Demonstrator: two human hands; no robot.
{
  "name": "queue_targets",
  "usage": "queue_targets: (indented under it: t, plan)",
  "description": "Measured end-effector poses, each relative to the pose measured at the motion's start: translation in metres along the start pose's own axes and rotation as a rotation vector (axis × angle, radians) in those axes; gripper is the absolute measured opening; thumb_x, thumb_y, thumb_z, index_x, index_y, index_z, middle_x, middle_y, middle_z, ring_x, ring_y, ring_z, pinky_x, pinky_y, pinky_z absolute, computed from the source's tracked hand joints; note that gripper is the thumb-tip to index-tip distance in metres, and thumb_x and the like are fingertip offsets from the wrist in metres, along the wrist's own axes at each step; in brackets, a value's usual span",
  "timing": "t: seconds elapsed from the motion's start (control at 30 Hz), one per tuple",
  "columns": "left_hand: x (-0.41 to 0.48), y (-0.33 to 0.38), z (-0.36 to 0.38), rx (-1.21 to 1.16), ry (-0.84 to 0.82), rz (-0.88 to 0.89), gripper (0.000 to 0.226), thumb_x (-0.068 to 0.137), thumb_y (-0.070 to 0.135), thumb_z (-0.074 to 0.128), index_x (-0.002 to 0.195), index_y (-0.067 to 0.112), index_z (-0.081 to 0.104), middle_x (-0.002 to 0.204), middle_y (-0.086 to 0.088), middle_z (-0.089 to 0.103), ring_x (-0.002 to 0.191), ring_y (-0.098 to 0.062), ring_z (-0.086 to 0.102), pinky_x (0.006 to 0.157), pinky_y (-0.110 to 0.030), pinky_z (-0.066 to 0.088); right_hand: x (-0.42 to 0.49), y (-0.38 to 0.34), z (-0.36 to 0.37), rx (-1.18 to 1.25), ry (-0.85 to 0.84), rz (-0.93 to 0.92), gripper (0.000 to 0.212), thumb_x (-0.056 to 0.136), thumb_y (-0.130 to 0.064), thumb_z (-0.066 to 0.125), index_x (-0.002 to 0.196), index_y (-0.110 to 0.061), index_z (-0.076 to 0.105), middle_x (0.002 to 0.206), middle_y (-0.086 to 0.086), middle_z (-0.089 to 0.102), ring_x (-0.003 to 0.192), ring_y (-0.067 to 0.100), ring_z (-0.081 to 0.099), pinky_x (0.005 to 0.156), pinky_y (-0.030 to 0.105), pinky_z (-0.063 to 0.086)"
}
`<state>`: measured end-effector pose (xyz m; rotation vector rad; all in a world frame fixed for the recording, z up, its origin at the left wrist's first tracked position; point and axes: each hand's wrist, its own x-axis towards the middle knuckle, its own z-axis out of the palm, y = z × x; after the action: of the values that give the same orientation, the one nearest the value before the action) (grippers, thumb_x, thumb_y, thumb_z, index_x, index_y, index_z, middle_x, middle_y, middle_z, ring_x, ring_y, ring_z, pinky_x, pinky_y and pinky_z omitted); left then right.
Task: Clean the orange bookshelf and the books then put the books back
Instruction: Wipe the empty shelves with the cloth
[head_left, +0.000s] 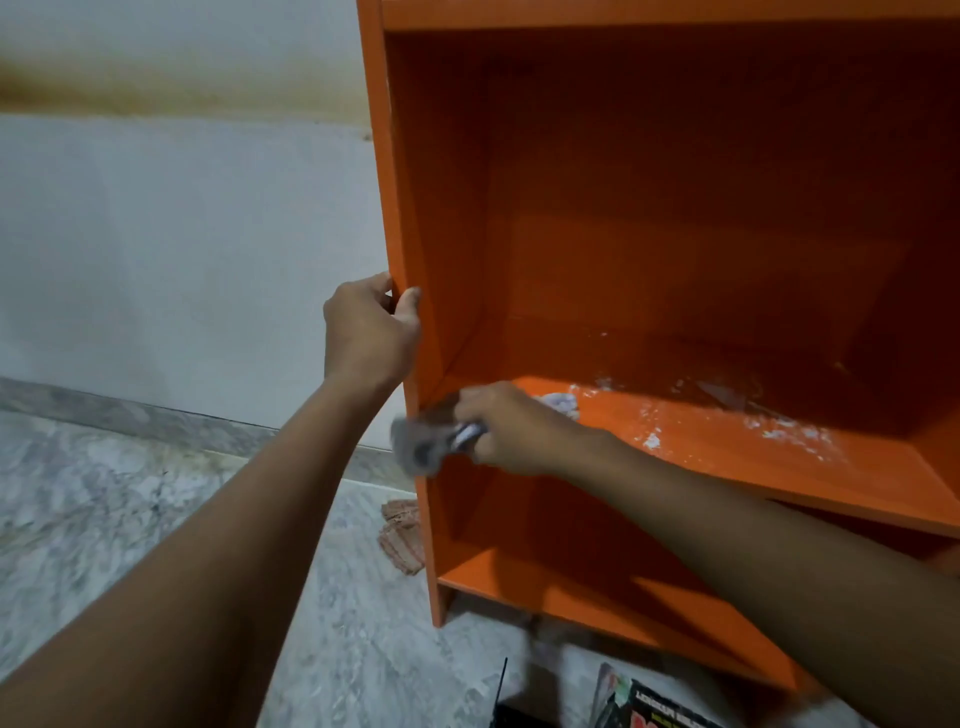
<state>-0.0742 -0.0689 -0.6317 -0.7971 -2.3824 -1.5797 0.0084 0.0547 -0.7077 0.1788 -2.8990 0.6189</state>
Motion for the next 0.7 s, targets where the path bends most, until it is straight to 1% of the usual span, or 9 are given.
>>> queue_targets:
  t: [0.07, 0.13, 0.23, 0.3, 0.37, 0.43, 0.47, 0.6, 0.7]
  plan:
    - [-0.002, 0.002, 0.000, 0.006, -0.001, -0.012, 0.038, 0.100, 0.030, 0.053, 0.131, 0.011, 0.060, 0.125, -0.008, 0.066, 0.109, -0.030, 0.066, 0.087, -0.032, 0.050, -0.014, -0.027, 0.006, -0.028, -0.232, -0.062, 0.027, 0.081, 0.001, 0.060, 0.105, -0.006, 0.070, 0.105, 0.014, 0.068, 0.091, 0.025, 0.063, 0.081, 0.036, 0.051]
    - [-0.005, 0.002, 0.002, -0.001, 0.005, -0.024, 0.040, 0.100, 0.030, 0.052, 0.134, 0.011, 0.057, 0.128, -0.008, 0.064, 0.111, -0.031, 0.064, 0.091, -0.038, 0.051, -0.032, -0.046, 0.005, 0.037, -0.277, -0.118, 0.042, 0.086, 0.000, 0.060, 0.125, -0.011, 0.064, 0.122, 0.009, 0.065, 0.105, 0.020, 0.061, 0.092, 0.035, 0.051]
    - [-0.013, -0.006, 0.010, -0.048, 0.070, -0.039, 0.037, 0.101, 0.029, 0.051, 0.133, 0.012, 0.059, 0.127, -0.008, 0.065, 0.104, -0.025, 0.065, 0.088, -0.035, 0.051, -0.049, -0.046, -0.021, 0.270, -0.046, -0.056, 0.048, 0.080, 0.006, 0.058, 0.123, -0.014, 0.067, 0.119, -0.001, 0.068, 0.105, 0.006, 0.061, 0.088, 0.023, 0.050]
    - [-0.026, -0.018, 0.022, -0.045, 0.138, -0.088, 0.040, 0.100, 0.032, 0.051, 0.134, 0.013, 0.057, 0.129, -0.010, 0.062, 0.110, -0.028, 0.062, 0.094, -0.041, 0.051, -0.062, -0.028, -0.046, 0.436, 0.067, 0.090, 0.053, 0.082, 0.009, 0.055, 0.118, -0.027, 0.068, 0.105, -0.015, 0.070, 0.090, -0.005, 0.061, 0.078, 0.017, 0.049]
    - [-0.048, -0.028, 0.041, -0.036, 0.194, -0.230, 0.052, 0.097, 0.041, 0.053, 0.141, 0.015, 0.048, 0.137, -0.013, 0.051, 0.119, -0.031, 0.055, 0.098, -0.045, 0.048, -0.074, -0.007, -0.073, 0.508, 0.154, 0.183, 0.044, 0.081, -0.003, 0.059, 0.110, -0.034, 0.070, 0.091, -0.009, 0.071, 0.079, 0.007, 0.062, 0.067, 0.031, 0.051]
    - [-0.069, -0.034, 0.061, -0.062, 0.177, -0.435, 0.060, 0.094, 0.048, 0.055, 0.141, 0.015, 0.040, 0.141, -0.014, 0.043, 0.121, -0.034, 0.052, 0.097, -0.048, 0.047, -0.084, 0.015, -0.102, 0.489, 0.254, 0.257, 0.031, 0.082, -0.005, 0.062, 0.108, -0.021, 0.071, 0.097, 0.008, 0.073, 0.087, 0.023, 0.070, 0.072, 0.042, 0.055]
    - [-0.075, -0.035, 0.070, -0.126, 0.141, -0.526, 0.061, 0.093, 0.049, 0.056, 0.140, 0.014, 0.038, 0.140, -0.014, 0.043, 0.121, -0.035, 0.052, 0.096, -0.049, 0.047, -0.089, 0.027, -0.117, 0.493, 0.307, 0.287, 0.029, 0.084, -0.002, 0.063, 0.106, -0.019, 0.071, 0.099, 0.010, 0.074, 0.089, 0.025, 0.071, 0.075, 0.041, 0.055]
    - [-0.075, -0.048, 0.085, -0.330, 0.107, -0.747, 0.062, 0.088, 0.048, 0.063, 0.130, 0.005, 0.047, 0.125, -0.016, 0.059, 0.109, -0.038, 0.061, 0.094, -0.053, 0.051, -0.091, 0.071, -0.160, 0.379, 0.475, 0.419, 0.020, 0.082, -0.021, 0.074, 0.101, -0.027, 0.075, 0.098, -0.002, 0.075, 0.091, 0.015, 0.071, 0.075, 0.035, 0.056]
    - [-0.069, -0.054, 0.085, -0.388, 0.058, -0.849, 0.058, 0.088, 0.049, 0.064, 0.123, 0.003, 0.055, 0.112, -0.012, 0.067, 0.094, -0.031, 0.066, 0.083, -0.047, 0.056, -0.072, 0.116, -0.177, 0.217, 0.527, 0.432, 0.020, 0.083, -0.030, 0.076, 0.101, -0.022, 0.074, 0.095, -0.002, 0.072, 0.083, 0.011, 0.068, 0.069, 0.030, 0.056]
